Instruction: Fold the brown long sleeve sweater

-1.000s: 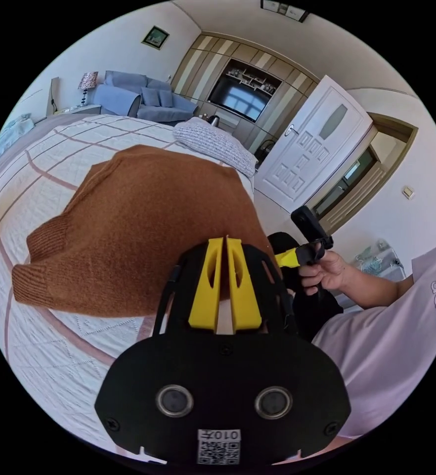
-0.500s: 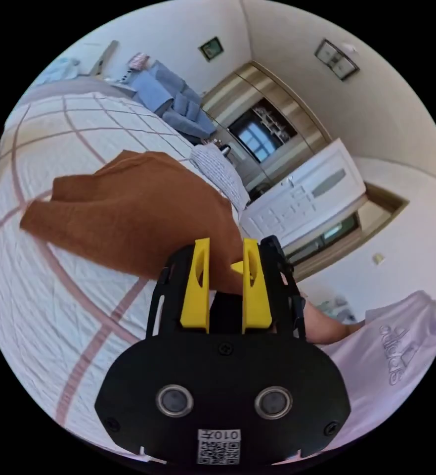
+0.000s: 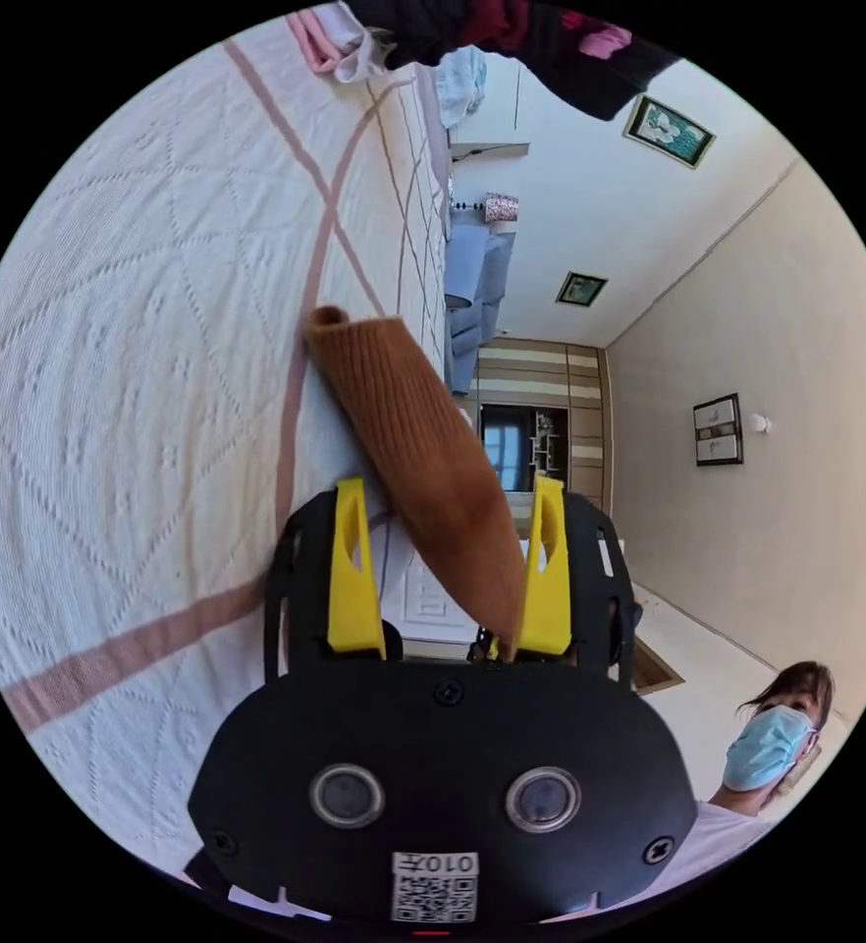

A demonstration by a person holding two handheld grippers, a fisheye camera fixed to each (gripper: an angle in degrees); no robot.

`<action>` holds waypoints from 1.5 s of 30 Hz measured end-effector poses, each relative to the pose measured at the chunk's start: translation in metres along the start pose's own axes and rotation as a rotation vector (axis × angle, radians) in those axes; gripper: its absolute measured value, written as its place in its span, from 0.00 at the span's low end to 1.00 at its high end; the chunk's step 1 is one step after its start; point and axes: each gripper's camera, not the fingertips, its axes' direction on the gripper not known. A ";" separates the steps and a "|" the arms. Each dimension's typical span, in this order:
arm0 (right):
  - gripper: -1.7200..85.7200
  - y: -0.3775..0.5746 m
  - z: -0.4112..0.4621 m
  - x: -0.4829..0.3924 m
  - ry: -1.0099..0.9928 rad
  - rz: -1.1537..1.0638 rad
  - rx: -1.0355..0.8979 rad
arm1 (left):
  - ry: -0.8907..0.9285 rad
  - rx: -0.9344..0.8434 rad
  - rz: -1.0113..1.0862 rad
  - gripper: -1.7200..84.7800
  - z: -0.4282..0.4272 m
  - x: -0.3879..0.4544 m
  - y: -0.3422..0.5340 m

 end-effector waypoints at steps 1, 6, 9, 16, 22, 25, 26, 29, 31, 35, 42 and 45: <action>0.09 0.006 -0.005 -0.001 0.033 -0.002 -0.008 | -0.026 -0.009 0.026 0.22 0.007 0.006 -0.007; 0.09 0.036 -0.020 0.026 0.112 0.093 0.015 | -0.127 -0.098 0.077 0.15 0.034 0.018 -0.018; 0.09 0.052 -0.025 0.032 0.076 0.107 0.046 | -0.166 -0.122 0.131 0.13 0.041 0.028 -0.021; 0.09 0.062 -0.063 -0.066 0.032 -0.182 0.083 | -0.110 -0.255 0.504 0.12 0.058 0.154 -0.031; 0.09 0.056 -0.100 -0.088 0.079 -0.214 0.145 | -0.046 -0.405 0.575 0.12 0.127 0.210 -0.072; 0.09 0.031 -0.136 -0.090 0.065 -0.200 0.217 | 0.009 -0.477 0.552 0.12 0.196 0.225 -0.111; 0.09 0.019 -0.153 -0.109 0.118 -0.252 0.249 | 0.031 -0.486 0.557 0.12 0.210 0.232 -0.118; 0.09 -0.008 -0.191 -0.173 0.300 -0.448 0.339 | 0.166 -0.515 0.666 0.12 0.277 0.289 -0.150; 0.09 -0.023 -0.208 -0.198 0.380 -0.537 0.392 | 0.326 -0.544 0.750 0.12 0.328 0.329 -0.175; 0.09 -0.058 -0.227 -0.173 0.471 -0.517 0.452 | 0.501 -0.623 0.774 0.12 0.408 0.338 -0.220; 0.09 -0.068 -0.208 0.038 0.353 0.032 0.458 | 0.141 -0.801 0.336 0.12 0.541 0.148 -0.290; 0.09 -0.057 -0.199 0.062 0.228 0.040 0.496 | 0.249 -0.762 0.229 0.11 0.539 0.102 -0.288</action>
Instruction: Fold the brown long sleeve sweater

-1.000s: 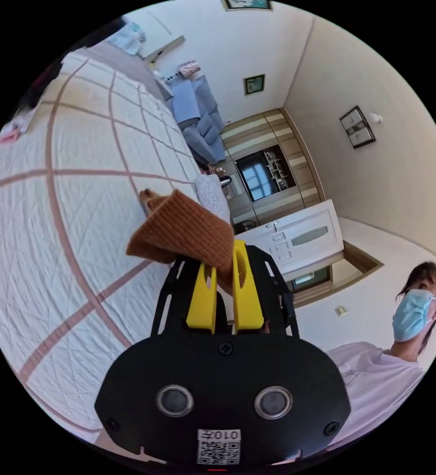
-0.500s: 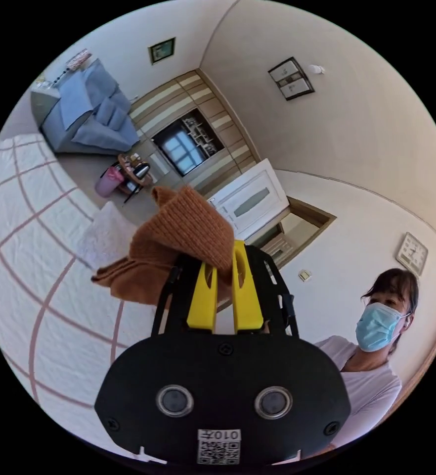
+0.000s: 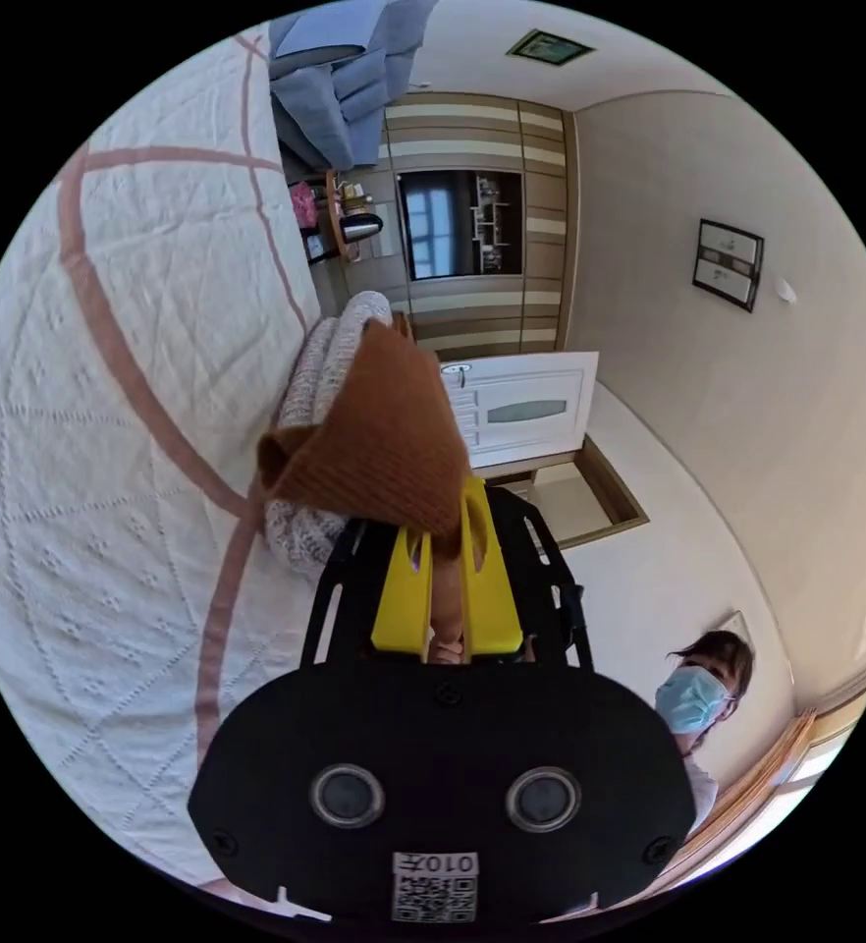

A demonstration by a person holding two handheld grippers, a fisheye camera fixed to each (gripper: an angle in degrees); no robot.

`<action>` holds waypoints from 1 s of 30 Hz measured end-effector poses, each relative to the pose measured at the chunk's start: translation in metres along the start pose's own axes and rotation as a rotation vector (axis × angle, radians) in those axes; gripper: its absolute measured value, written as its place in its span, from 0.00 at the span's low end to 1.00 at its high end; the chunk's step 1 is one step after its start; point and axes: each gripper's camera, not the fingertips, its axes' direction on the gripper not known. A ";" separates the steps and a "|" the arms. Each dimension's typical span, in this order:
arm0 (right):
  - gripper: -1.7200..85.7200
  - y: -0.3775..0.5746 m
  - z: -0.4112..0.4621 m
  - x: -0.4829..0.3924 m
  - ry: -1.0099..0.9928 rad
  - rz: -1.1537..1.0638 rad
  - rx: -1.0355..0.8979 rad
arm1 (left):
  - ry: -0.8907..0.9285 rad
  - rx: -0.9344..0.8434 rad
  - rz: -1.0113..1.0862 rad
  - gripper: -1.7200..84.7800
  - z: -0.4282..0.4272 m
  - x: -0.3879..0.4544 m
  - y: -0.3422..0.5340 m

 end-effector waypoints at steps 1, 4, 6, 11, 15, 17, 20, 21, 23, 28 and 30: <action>0.09 0.000 0.002 -0.006 0.034 -0.026 -0.008 | -0.006 0.006 0.006 0.11 0.000 -0.001 0.003; 0.09 -0.005 0.002 -0.032 0.084 -0.098 -0.008 | -0.060 0.010 0.089 0.11 -0.002 0.020 0.003; 0.09 -0.005 0.001 -0.043 0.154 -0.133 -0.014 | -0.111 -0.013 0.099 0.11 0.004 0.030 0.004; 0.09 0.011 0.008 -0.015 0.120 -0.053 -0.047 | -0.132 0.014 0.064 0.11 0.017 0.023 0.027; 0.09 0.025 0.014 -0.010 0.114 -0.047 -0.042 | -0.085 0.080 0.022 0.12 0.028 0.010 0.061; 0.10 0.031 0.021 -0.015 0.121 -0.071 -0.053 | -0.077 0.104 0.020 0.12 0.033 0.009 0.074; 0.11 0.046 0.021 -0.037 0.161 -0.164 -0.069 | -0.109 0.098 0.090 0.14 0.047 0.028 0.092; 0.11 0.050 0.020 -0.043 0.182 -0.189 -0.072 | -0.152 0.088 0.131 0.14 0.051 0.041 0.101; 0.11 0.074 0.011 -0.066 0.345 -0.272 -0.084 | -0.268 0.069 0.193 0.14 0.054 0.065 0.120; 0.12 0.119 -0.015 -0.113 0.668 -0.450 0.077 | -0.891 0.101 0.438 0.12 0.066 0.160 0.200; 0.12 0.128 -0.008 -0.132 0.717 -0.527 0.098 | -0.936 0.114 0.436 0.11 0.072 0.178 0.222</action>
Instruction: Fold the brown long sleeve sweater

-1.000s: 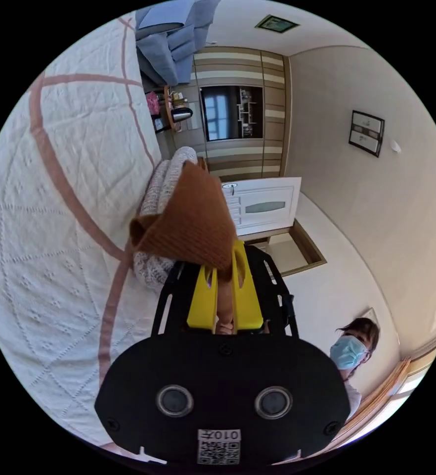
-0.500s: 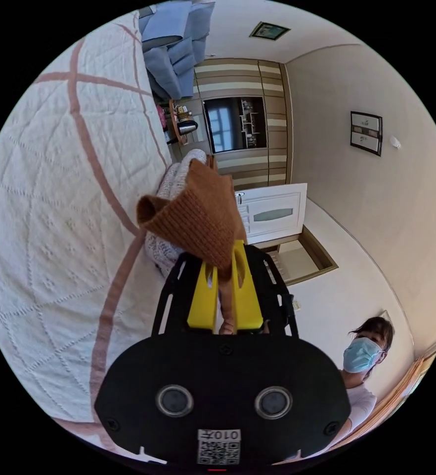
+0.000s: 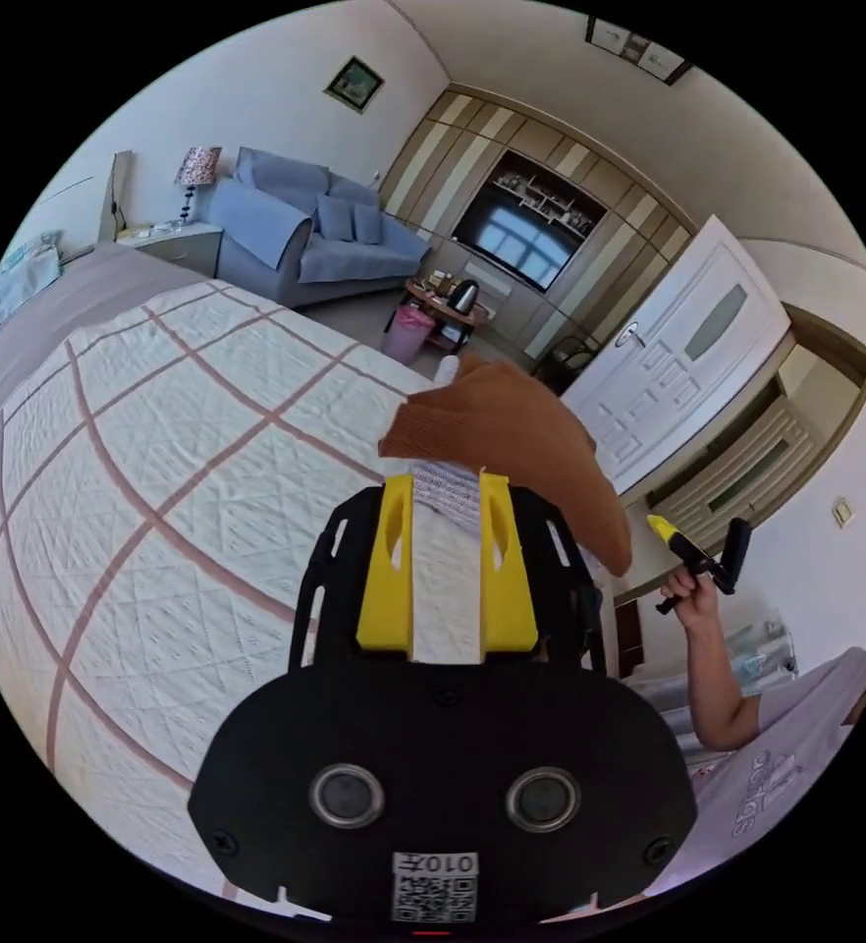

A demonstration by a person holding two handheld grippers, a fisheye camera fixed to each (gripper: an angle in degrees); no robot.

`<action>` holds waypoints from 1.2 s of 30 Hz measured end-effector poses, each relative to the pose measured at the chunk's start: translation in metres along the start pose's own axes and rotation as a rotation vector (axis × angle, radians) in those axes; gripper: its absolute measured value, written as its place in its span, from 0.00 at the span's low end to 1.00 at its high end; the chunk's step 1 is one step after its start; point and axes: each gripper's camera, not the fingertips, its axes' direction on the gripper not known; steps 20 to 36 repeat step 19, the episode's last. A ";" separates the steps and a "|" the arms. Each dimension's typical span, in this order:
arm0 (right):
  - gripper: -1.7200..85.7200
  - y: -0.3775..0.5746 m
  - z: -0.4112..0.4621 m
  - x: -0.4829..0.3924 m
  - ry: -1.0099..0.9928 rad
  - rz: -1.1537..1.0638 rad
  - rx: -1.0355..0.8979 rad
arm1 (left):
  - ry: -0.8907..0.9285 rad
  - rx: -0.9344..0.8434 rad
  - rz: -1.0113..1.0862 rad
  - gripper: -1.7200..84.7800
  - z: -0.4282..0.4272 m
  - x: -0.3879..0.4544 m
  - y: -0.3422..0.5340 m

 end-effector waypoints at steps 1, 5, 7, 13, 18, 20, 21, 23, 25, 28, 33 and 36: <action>0.11 -0.001 -0.004 -0.016 0.013 -0.059 0.016 | 0.059 0.062 0.023 0.11 -0.016 0.017 0.014; 0.11 0.018 -0.017 -0.072 0.049 -0.206 0.110 | -0.077 0.176 0.166 0.09 -0.061 0.100 0.080; 0.11 0.030 -0.014 -0.091 0.052 -0.234 0.092 | -0.161 0.154 0.254 0.08 -0.080 0.152 0.136; 0.12 0.047 -0.010 -0.157 -0.127 -0.294 0.100 | -0.280 0.088 0.130 0.06 -0.155 0.225 0.279; 0.12 0.026 -0.027 -0.230 -0.198 -0.465 0.157 | -0.564 0.069 0.035 0.05 -0.230 0.278 0.388; 0.12 0.023 -0.032 -0.245 -0.222 -0.487 0.179 | -0.588 0.068 -0.017 0.04 -0.245 0.282 0.414; 0.12 0.023 -0.032 -0.245 -0.222 -0.487 0.179 | -0.588 0.068 -0.017 0.04 -0.245 0.282 0.414; 0.12 0.023 -0.032 -0.245 -0.222 -0.487 0.179 | -0.588 0.068 -0.017 0.04 -0.245 0.282 0.414; 0.12 0.023 -0.032 -0.245 -0.222 -0.487 0.179 | -0.588 0.068 -0.017 0.04 -0.245 0.282 0.414; 0.12 0.023 -0.032 -0.245 -0.222 -0.487 0.179 | -0.588 0.068 -0.017 0.04 -0.245 0.282 0.414; 0.12 0.023 -0.032 -0.245 -0.222 -0.487 0.179 | -0.588 0.068 -0.017 0.04 -0.245 0.282 0.414; 0.12 0.023 -0.032 -0.245 -0.222 -0.487 0.179 | -0.588 0.068 -0.017 0.04 -0.245 0.282 0.414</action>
